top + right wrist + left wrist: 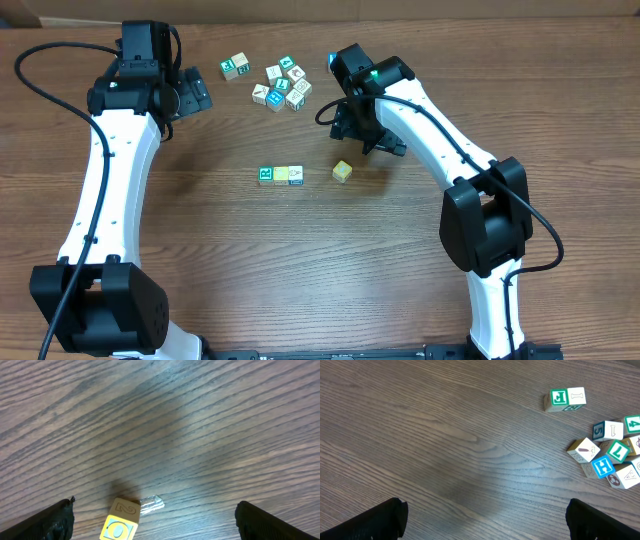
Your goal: Form a horizontal line
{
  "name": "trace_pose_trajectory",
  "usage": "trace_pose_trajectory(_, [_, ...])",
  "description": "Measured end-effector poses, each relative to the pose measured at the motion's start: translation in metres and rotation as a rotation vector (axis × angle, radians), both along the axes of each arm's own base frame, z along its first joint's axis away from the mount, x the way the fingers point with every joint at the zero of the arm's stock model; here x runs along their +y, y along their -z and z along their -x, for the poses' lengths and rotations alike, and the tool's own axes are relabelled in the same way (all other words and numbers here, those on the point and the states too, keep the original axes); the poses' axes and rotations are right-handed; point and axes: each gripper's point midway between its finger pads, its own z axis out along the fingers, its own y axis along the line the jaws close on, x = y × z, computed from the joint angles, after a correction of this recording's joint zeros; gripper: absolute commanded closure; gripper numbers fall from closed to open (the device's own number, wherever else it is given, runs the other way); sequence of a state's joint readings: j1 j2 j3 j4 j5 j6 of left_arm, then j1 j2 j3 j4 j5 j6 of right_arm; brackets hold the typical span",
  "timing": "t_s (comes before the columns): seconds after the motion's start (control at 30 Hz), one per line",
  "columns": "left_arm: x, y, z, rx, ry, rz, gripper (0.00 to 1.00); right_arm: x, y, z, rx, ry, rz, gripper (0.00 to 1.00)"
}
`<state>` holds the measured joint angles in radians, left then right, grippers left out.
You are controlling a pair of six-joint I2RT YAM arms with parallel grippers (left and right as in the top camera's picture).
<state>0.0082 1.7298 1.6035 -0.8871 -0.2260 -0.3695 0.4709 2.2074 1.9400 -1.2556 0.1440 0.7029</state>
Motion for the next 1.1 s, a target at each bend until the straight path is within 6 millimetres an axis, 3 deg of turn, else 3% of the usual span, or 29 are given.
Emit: trace_pose_trajectory(1.1, [0.0000,0.0000,-0.0001,0.000,0.000,0.000,0.00,0.0026,0.0003,0.0012,0.007,-0.002,-0.015,0.00])
